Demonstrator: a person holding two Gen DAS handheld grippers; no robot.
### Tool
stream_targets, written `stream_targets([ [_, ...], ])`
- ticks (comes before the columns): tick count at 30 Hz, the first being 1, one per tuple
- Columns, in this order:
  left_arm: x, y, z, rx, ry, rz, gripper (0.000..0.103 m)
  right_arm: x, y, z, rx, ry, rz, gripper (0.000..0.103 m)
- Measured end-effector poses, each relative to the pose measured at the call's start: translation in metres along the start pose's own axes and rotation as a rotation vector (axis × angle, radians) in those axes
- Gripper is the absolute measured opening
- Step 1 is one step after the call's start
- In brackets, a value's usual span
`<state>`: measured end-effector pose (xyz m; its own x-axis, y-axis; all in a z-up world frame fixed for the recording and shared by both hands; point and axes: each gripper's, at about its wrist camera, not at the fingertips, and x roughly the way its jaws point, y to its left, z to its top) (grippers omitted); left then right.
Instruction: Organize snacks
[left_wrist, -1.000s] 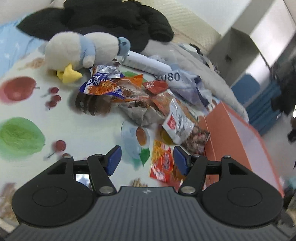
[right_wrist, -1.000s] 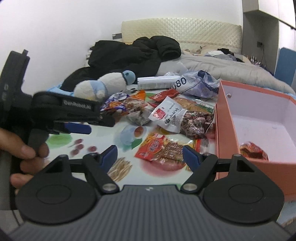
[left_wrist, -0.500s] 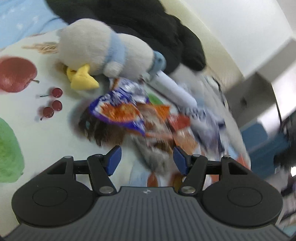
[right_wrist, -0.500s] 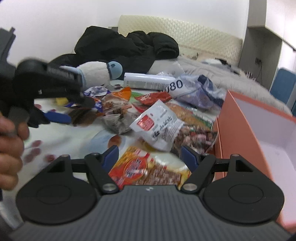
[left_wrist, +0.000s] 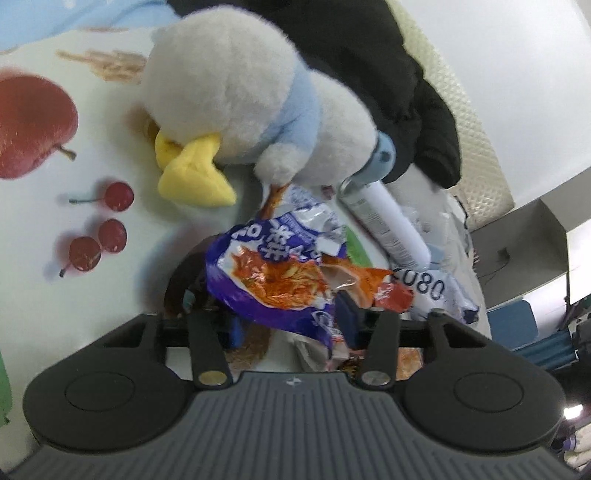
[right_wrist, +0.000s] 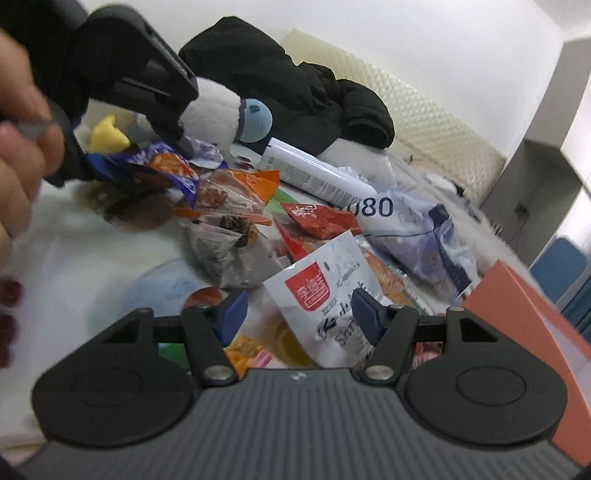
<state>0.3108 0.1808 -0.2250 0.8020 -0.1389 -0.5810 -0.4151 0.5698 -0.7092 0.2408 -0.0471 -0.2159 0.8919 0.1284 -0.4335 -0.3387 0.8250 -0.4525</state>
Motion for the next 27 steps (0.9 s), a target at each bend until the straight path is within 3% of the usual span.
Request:
stream_targets([
  [1, 0.003, 0.000, 0.001, 0.004, 0.006, 0.006, 0.043, 0.005, 0.001, -0.001, -0.009, 0.007, -0.003, 0.061],
  [3, 0.003, 0.001, 0.001, 0.019, 0.001, 0.001, 0.037, 0.013, 0.001, -0.003, -0.006, 0.024, -0.001, 0.045],
  [4, 0.002, 0.000, 0.001, 0.027, -0.008, -0.006, 0.029, 0.015, 0.001, -0.004, -0.008, 0.033, -0.006, 0.039],
  [7, -0.005, -0.002, 0.000, 0.012, -0.008, -0.048, 0.009, 0.013, -0.002, -0.001, -0.005, 0.009, -0.028, 0.031],
  [8, -0.008, -0.005, 0.000, 0.013, -0.013, -0.054, 0.007, 0.011, -0.003, -0.001, -0.003, -0.003, -0.038, 0.027],
  [14, -0.036, -0.028, -0.006, 0.111, -0.062, -0.045, 0.004, -0.006, -0.014, 0.010, 0.003, -0.053, -0.080, 0.011],
  [22, -0.093, -0.022, -0.036, 0.177, -0.073, -0.031, 0.003, -0.041, -0.027, 0.016, -0.015, -0.111, -0.101, 0.005],
  [27, -0.130, -0.008, -0.054, 0.189, -0.064, -0.025, 0.003, -0.066, -0.025, 0.012, -0.021, -0.125, -0.069, 0.004],
])
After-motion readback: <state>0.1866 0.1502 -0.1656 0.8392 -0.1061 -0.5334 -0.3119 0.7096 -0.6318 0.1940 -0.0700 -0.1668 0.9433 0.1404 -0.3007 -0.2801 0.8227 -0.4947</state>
